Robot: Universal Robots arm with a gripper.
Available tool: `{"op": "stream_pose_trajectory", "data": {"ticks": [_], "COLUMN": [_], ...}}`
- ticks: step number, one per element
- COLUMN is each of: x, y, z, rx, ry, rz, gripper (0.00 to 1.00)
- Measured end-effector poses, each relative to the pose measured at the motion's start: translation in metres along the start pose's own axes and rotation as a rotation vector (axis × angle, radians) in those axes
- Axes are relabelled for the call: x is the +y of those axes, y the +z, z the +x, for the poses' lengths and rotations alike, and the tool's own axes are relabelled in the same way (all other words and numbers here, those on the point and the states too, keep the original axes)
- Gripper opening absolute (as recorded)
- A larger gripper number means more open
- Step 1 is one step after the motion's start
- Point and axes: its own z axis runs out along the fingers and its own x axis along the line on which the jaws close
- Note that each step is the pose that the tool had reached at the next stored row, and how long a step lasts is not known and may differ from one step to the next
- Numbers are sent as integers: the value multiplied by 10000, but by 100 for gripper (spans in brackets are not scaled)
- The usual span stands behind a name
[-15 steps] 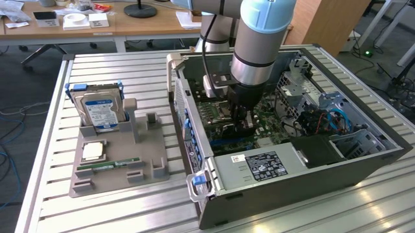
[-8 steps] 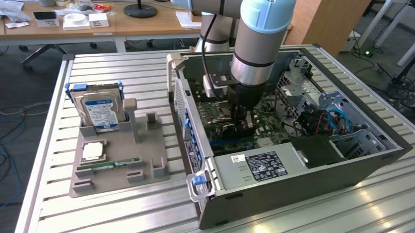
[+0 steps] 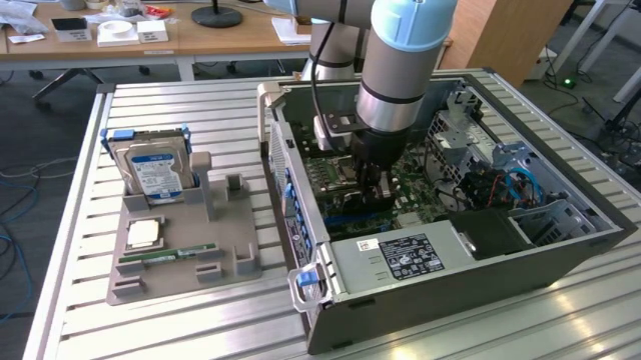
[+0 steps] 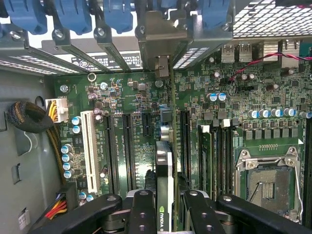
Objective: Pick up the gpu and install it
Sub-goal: 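Insert the gpu into the slot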
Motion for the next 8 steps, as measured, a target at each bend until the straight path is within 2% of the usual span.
{"op": "stream_pose_trajectory", "data": {"ticks": [8], "x": [6], "y": [5], "z": [2], "rx": [2], "ry": [-3], "rz": [-1], "gripper": [27]}}
